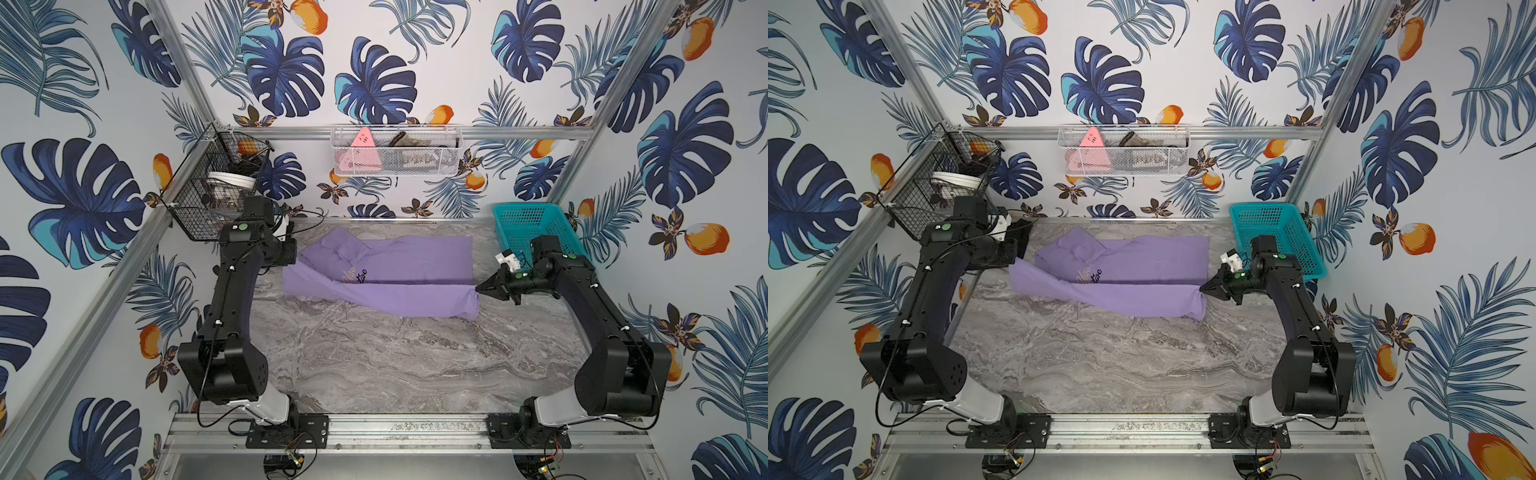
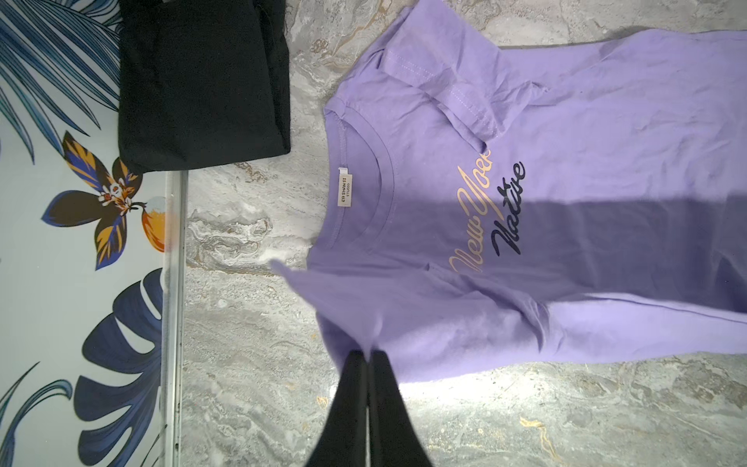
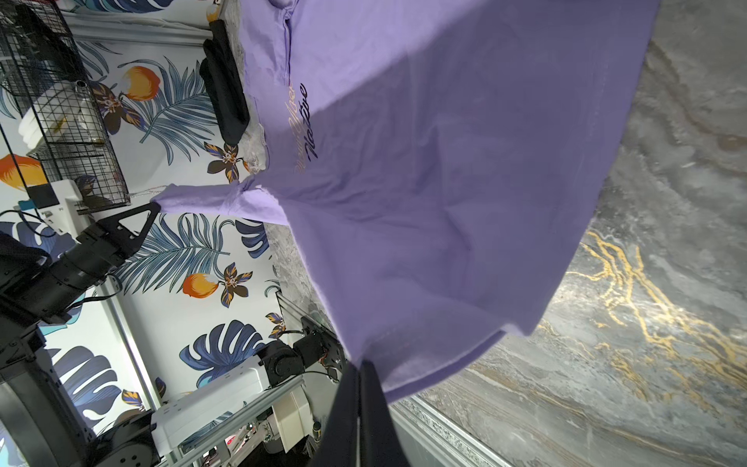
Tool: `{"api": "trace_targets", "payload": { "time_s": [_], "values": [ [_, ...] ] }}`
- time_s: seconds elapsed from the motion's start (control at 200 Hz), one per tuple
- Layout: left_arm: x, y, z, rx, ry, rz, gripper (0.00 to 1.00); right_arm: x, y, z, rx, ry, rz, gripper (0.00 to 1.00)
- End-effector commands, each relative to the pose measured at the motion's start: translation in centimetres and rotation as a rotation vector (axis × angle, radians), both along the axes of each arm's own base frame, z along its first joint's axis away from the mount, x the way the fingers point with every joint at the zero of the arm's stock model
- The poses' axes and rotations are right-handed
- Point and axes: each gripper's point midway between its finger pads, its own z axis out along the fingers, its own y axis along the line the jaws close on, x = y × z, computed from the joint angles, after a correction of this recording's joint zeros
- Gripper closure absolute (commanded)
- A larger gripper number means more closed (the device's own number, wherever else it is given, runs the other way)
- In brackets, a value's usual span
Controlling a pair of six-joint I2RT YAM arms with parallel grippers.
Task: Fold and stack t-shirts
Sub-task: Fold the T-shirt.
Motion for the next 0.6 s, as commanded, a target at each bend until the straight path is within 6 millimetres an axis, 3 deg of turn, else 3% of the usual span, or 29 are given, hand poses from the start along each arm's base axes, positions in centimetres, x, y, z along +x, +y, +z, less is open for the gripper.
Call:
{"api": "trace_targets", "payload": {
  "time_s": [0.0,0.075,0.14,0.25,0.35,0.46,0.595],
  "values": [
    [0.0,0.1,-0.7,0.009,0.024,-0.016,1.00,-0.6,0.2,-0.4,0.012,0.034,0.006,1.00],
    [1.4,0.1,-1.6,-0.010,0.018,-0.012,1.00,0.8,-0.2,-0.9,-0.009,0.009,0.000,1.00],
    [3.6,0.3,-2.0,-0.027,0.006,-0.004,1.00,3.4,-0.7,-1.2,-0.047,-0.045,0.004,1.00],
    [7.9,0.9,-1.1,-0.041,-0.029,0.015,1.00,8.5,-1.7,-0.3,-0.119,-0.158,0.017,1.00],
    [10.0,1.3,0.2,-0.034,-0.060,0.013,1.00,11.9,-2.3,1.2,-0.158,-0.235,0.025,1.00],
    [9.8,1.3,1.0,-0.023,-0.078,0.004,1.00,12.5,-2.4,2.0,-0.155,-0.247,0.031,1.00],
    [7.5,0.9,1.0,-0.013,-0.071,-0.011,1.00,9.8,-1.8,1.4,-0.119,-0.190,0.030,1.00]
  ]
}}
